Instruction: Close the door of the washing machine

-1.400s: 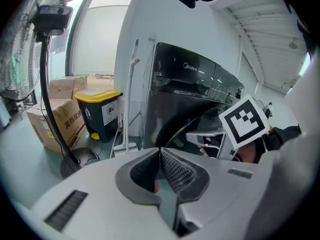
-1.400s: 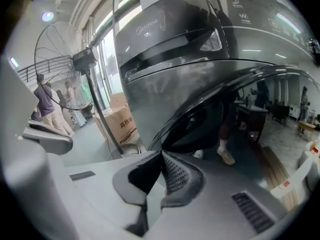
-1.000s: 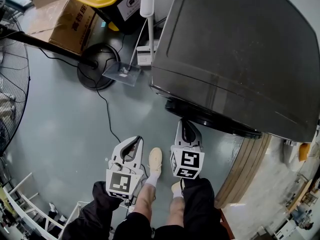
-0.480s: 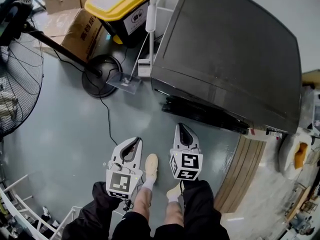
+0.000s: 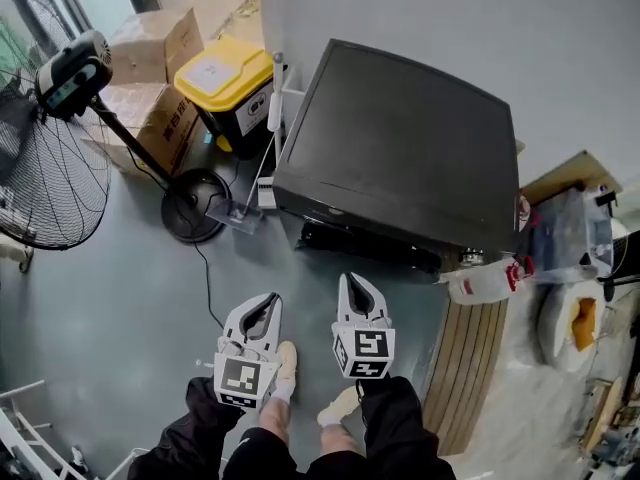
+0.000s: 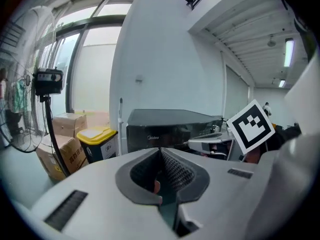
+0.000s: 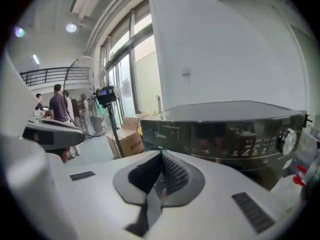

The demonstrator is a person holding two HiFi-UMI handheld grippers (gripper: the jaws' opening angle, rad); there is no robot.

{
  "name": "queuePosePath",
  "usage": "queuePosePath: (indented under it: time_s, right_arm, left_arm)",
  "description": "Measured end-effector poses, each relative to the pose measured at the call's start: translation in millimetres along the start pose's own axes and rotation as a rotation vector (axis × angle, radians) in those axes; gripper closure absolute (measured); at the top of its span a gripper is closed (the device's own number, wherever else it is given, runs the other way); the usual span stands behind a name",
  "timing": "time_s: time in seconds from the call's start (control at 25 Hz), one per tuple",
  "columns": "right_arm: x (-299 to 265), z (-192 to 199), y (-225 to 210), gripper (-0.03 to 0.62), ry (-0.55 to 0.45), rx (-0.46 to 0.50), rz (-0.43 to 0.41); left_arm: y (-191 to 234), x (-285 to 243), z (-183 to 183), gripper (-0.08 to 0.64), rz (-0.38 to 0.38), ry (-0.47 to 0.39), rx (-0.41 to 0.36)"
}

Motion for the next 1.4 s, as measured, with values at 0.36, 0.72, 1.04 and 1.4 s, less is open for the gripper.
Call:
queuePosePath:
  time_s: [0.36, 0.72, 1.04, 1.4]
  right_arm:
    - [130.7, -81.2, -48.2, 0.574, -0.15, -0.006, 0.026]
    - [269.0, -127.9, -102.1, 0.575, -0.278, -0.02, 0.081]
    - [350.6, -130.0, -135.1, 0.575, -0.325, -0.006, 0.09]
    - [395.8, -107.5, -158.3, 0.575, -0.322, 0.014, 0.09]
  left_arm:
    - [-91.8, 41.7, -98.2, 0.531, 0.03, -0.118, -0.125]
    - [-196.3, 96.8, -159.8, 0.531, 0.062, -0.186, -0.2]
    - [-265.1, 118.3, -174.5, 0.531, 0.103, -0.201, -0.237]
    - [-303.1, 137.5, -173.5, 0.531, 0.09, -0.196, -0.242]
Point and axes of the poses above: the fingertips, and each gripper's own axes: x backward along the fingers, y to its left, z out of its underside, the point moved 9 cm from there along x, backward along the fingers, and after that the axes turned 12 degrees about z, right-handed, at the moved point
